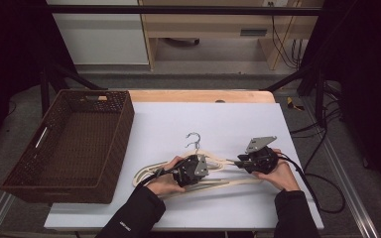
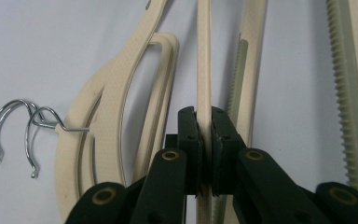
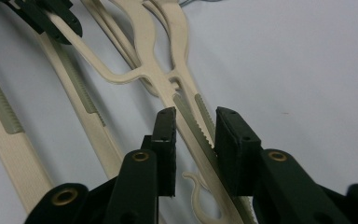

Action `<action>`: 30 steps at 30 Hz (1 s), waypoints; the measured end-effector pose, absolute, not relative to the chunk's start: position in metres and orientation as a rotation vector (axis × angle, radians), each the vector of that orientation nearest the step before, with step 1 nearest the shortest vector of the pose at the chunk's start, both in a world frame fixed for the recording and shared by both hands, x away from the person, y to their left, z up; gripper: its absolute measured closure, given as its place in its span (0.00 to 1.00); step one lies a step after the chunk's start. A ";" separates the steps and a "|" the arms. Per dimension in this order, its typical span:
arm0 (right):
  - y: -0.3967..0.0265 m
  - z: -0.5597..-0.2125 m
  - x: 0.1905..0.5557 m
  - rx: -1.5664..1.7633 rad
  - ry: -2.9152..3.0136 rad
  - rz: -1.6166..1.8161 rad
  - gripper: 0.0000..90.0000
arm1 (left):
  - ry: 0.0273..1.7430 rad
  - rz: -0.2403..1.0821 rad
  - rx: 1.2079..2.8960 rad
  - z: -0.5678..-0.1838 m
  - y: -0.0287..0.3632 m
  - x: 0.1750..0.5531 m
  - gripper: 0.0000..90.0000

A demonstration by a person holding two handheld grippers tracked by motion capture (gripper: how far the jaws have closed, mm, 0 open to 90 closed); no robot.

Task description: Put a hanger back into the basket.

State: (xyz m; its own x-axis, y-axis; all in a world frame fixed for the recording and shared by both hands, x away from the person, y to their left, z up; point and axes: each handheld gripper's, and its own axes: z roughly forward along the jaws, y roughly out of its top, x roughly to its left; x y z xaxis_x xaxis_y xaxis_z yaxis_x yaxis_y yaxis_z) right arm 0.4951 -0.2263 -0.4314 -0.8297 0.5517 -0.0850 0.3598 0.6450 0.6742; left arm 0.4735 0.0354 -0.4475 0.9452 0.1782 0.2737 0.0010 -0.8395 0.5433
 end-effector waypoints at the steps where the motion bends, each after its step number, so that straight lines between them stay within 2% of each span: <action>1: -0.226 -0.431 0.495 0.743 2.584 0.984 0.73 | 0.127 0.426 2.537 -0.448 0.035 0.473 0.94; 3: -0.225 -0.430 0.495 0.736 2.583 1.002 0.72 | 0.124 0.419 2.515 -0.447 0.036 0.471 0.94; 8: -0.211 -0.433 0.493 0.672 2.648 0.955 0.60 | 0.058 0.468 2.541 -0.444 0.037 0.467 0.94; 10: -0.209 -0.435 0.493 0.662 2.666 0.945 0.61 | 0.057 0.466 2.541 -0.444 0.037 0.467 0.94; 12: -0.207 -0.439 0.494 0.635 2.697 0.901 0.67 | 0.050 0.466 2.542 -0.445 0.037 0.467 0.94; 13: -0.207 -0.439 0.494 0.635 2.697 0.901 0.67 | 0.049 0.465 2.540 -0.445 0.037 0.467 0.94; 14: -0.208 -0.439 0.494 0.616 2.701 0.906 0.77 | 0.042 0.461 2.559 -0.446 0.036 0.467 0.94; 20: -0.211 -0.436 0.491 0.556 2.720 0.908 0.82 | 0.095 0.439 2.562 -0.447 0.037 0.471 0.91; 21: -0.211 -0.436 0.490 0.544 2.723 0.906 0.84 | 0.095 0.439 2.562 -0.447 0.037 0.471 0.89; 25: -0.211 -0.434 0.488 0.521 2.719 0.922 0.88 | 0.198 0.357 2.513 -0.439 0.046 0.478 0.66; 28: -0.213 -0.433 0.487 0.523 2.705 0.911 0.88 | 0.247 0.352 2.481 -0.432 0.052 0.481 0.51; 29: -0.213 -0.433 0.487 0.523 2.705 0.911 0.88 | 0.279 0.342 2.454 -0.428 0.056 0.483 0.51; 30: -0.213 -0.432 0.486 0.513 2.696 0.920 0.88 | 0.318 0.328 2.422 -0.424 0.061 0.485 0.41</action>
State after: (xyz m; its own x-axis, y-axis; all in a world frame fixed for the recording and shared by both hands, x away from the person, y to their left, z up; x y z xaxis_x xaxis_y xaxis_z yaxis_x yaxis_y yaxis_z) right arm 0.4860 -0.2131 -0.4316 -0.9077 0.4030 -0.1170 0.2475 0.7392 0.6263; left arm 0.4853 0.0605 -0.4240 0.9388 0.3092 0.1519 0.1425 -0.7502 0.6457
